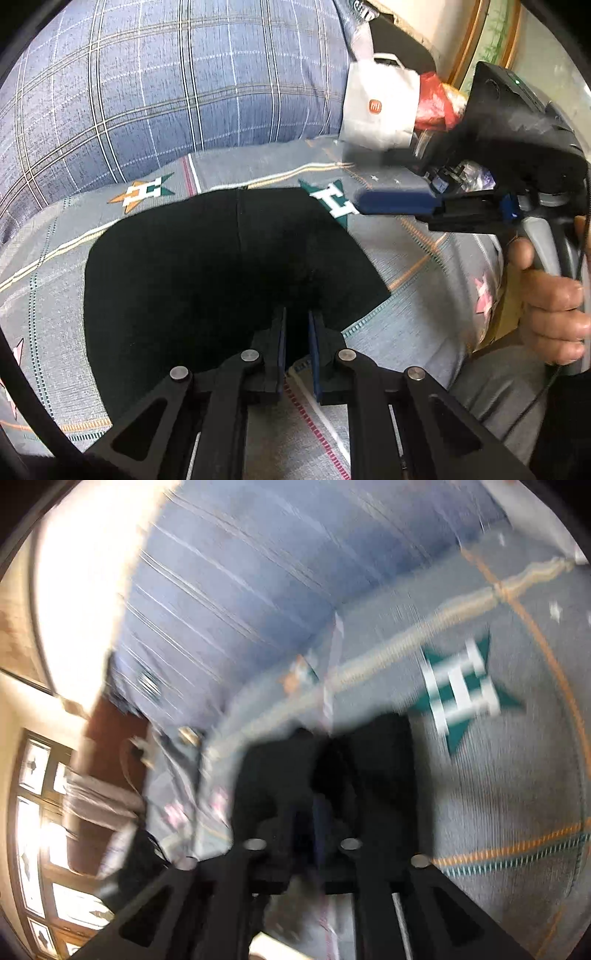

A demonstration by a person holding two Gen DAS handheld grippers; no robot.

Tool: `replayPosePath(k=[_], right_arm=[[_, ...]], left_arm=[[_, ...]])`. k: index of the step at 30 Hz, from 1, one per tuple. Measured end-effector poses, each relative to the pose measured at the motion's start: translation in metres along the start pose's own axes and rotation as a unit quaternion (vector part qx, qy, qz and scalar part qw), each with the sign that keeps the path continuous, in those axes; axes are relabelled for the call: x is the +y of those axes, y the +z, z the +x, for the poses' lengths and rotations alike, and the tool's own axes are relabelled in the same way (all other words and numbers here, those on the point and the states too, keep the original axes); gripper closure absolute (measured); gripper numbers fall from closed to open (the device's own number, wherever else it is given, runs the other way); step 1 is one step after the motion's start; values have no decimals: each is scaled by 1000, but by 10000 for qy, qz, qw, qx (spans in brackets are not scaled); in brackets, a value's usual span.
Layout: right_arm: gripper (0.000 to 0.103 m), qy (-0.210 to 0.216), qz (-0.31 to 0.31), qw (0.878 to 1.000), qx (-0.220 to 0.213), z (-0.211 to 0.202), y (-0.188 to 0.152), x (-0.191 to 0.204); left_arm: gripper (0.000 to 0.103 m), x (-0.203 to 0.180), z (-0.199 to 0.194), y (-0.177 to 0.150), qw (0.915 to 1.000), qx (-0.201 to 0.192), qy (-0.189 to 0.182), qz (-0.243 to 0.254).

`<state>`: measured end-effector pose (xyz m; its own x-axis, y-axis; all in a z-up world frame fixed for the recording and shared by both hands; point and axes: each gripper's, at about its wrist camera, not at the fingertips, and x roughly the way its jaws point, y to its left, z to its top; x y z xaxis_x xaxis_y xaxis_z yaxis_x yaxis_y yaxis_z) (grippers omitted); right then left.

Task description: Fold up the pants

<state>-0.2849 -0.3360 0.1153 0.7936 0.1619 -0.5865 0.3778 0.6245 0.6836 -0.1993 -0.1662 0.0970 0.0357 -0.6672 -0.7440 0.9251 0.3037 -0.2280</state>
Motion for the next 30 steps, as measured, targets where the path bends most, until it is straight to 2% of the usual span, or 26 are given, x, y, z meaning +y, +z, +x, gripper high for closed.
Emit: replayPosePath(k=[1, 2, 5, 6, 7, 8, 10, 12, 14, 15, 16, 17, 19, 20, 22, 24, 26, 27, 28, 30], right_arm=[[16, -53, -45, 9999, -109, -1, 1, 5], [15, -150, -139, 9997, -144, 1, 1, 10], [18, -313, -306, 9990, 121, 19, 2, 17], [27, -402, -335, 9984, 206, 27, 2, 19], [44, -584, -346, 9972, 323, 35, 3, 18], [51, -723, -285, 9962, 394, 42, 2, 15], [86, -844, -200, 9945, 587, 51, 2, 10], [94, -971, -242, 9939, 457, 44, 3, 9], [97, -869, -361, 9955, -47, 18, 6, 15], [97, -980, -389, 9943, -156, 15, 7, 16], [97, -1254, -356, 9913, -159, 15, 8, 12], [97, -1326, -255, 9908, -40, 22, 8, 7], [97, -1243, 121, 9910, 483, 43, 4, -8], [97, -1185, 150, 9913, 562, 45, 3, -8], [97, -1132, -2, 9929, 365, 38, 4, 0], [97, -993, -66, 9950, 83, 27, 7, 6], [91, -843, -61, 9964, -68, 22, 10, 7], [80, -810, -41, 9967, -54, 22, 10, 7], [62, -800, -32, 9968, -27, 25, 9, 8], [35, -809, -120, 9966, -112, 23, 10, 12]], left_arm=[[92, -1, -1, -2, 10000, 3, 32, 25], [92, -1, 0, -3, 10000, 17, 18, 19], [92, -2, 0, -6, 10000, -31, 23, 9], [92, -3, -1, -6, 10000, -62, 27, 21], [92, -5, -2, -7, 9999, -97, 19, 34], [92, -6, -3, -7, 9999, -117, 5, 43], [92, -6, -6, -7, 9999, -148, -40, 56], [92, -10, -14, -6, 9995, -263, -88, 119], [92, -14, -18, -5, 9993, -331, -46, 185], [91, -14, -13, -5, 9995, -253, -48, 176], [91, -13, -3, -6, 9998, -101, 14, 181], [91, -12, 4, -7, 9998, 1, 89, 187], [91, -6, 17, -12, 9999, 100, 55, 67], [89, -3, 14, -13, 10000, 30, -54, -40], [88, -2, 9, -12, 9998, -10, -148, -90], [88, -4, 7, -11, 10000, 16, -92, 10], [88, -5, 8, -13, 9999, 56, -61, 76], [88, -4, 10, -12, 9999, 65, -69, 71], [88, -3, 10, -12, 9999, 68, -87, 52], [88, 1, 11, -11, 9998, 96, -153, -39]])
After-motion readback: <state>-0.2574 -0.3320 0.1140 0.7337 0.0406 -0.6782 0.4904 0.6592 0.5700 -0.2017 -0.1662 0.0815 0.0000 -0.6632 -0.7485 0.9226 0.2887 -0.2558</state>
